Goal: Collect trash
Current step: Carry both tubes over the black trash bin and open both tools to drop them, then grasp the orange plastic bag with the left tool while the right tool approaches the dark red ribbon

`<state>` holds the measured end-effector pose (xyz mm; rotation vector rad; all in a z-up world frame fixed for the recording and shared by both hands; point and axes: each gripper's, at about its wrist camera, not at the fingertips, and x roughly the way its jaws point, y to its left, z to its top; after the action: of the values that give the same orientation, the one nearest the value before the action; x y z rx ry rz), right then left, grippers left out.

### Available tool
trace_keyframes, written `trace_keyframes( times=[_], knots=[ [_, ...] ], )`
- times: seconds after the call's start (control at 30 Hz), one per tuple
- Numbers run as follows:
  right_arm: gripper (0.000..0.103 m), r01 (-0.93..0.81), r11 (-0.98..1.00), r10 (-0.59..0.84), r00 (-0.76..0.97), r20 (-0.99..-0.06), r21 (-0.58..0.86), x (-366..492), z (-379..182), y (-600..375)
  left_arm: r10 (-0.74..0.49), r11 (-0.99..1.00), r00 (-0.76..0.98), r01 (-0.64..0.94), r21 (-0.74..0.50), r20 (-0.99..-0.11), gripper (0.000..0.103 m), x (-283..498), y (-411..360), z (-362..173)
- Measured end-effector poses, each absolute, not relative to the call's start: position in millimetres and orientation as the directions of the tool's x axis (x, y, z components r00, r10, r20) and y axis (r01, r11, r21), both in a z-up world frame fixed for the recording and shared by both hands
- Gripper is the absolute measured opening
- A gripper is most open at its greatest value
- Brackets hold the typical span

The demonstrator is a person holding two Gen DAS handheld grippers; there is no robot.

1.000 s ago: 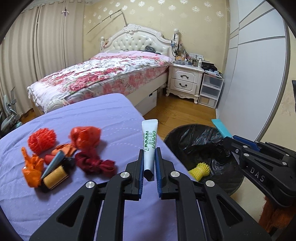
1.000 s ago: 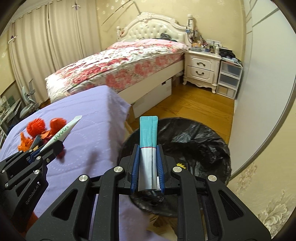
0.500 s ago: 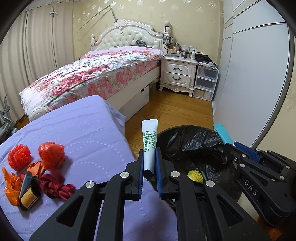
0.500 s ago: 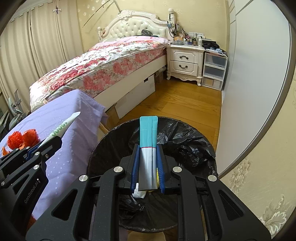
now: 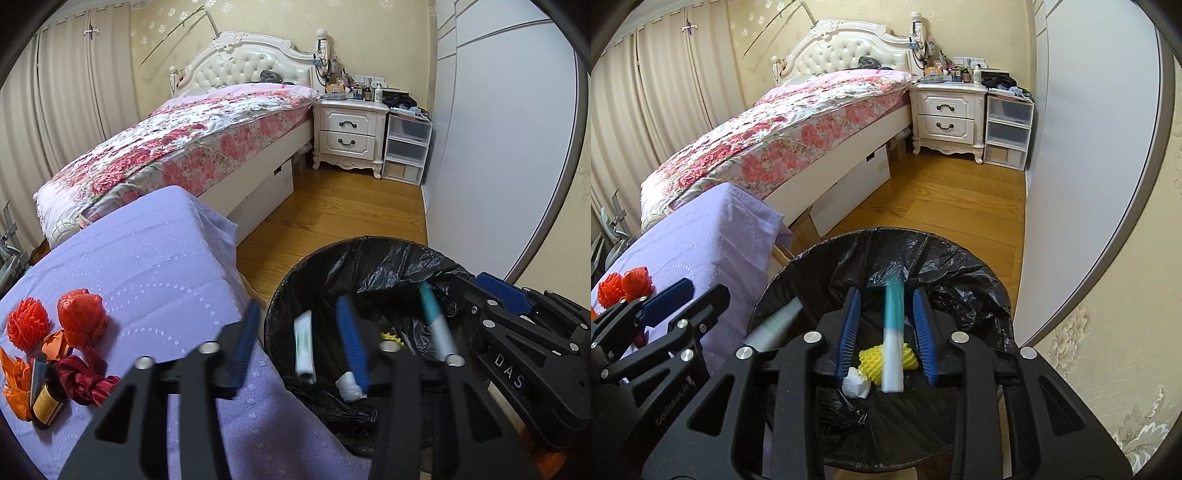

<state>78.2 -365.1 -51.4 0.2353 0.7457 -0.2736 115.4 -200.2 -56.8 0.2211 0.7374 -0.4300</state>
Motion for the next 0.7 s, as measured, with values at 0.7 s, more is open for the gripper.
trace_keyframes(
  times=[0.7],
  knots=[
    [0.045,0.229,0.965,-0.077,0.717,-0.693,0.129,63.7,-43.9,-317.1,-0.147,0.951,0.748,0.287,0.116,-0.647,0.072,89.6,-120.7,-38.2]
  ],
)
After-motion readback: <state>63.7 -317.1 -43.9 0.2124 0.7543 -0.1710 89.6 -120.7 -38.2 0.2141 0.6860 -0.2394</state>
